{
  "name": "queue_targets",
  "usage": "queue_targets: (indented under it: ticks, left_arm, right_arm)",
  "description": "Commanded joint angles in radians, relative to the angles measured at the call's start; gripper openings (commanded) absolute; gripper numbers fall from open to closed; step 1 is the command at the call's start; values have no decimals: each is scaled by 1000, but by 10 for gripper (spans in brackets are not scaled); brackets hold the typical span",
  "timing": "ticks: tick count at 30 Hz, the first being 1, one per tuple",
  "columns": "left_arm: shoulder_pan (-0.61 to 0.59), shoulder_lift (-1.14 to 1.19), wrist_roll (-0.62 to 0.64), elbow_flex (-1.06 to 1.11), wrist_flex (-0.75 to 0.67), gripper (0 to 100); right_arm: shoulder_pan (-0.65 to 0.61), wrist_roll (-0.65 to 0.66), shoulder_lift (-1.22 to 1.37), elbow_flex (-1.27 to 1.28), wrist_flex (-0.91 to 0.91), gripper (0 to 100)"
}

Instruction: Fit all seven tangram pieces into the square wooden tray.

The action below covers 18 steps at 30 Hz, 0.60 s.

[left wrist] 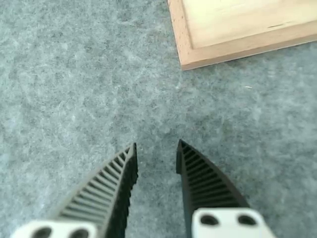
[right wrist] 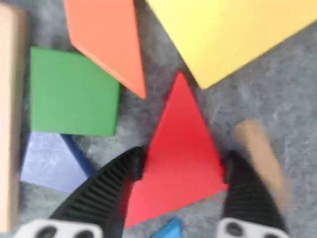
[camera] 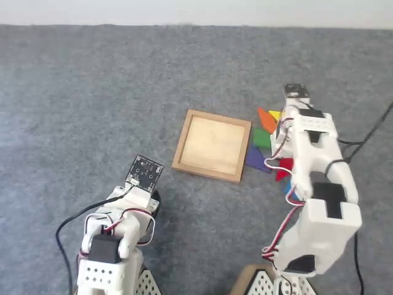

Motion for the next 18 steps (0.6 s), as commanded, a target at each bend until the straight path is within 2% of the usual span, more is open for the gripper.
queue_targets:
  ticks: [1,9,15,18]
  left_arm:
    - [-2,-21,8,-12,3,123]
    - [-2,-21,8,-12,3,123]
    - [-2,-21,8,-12,3,123]
    - [-2,-21,8,-12,3,123]
  right_arm:
    - [10,8,2,-25,15,84]
    - [10,3,-36,-38,45,66]
    - [64,-61,-305,40,54,68]
    - [61,-64,-421,164,45,125]
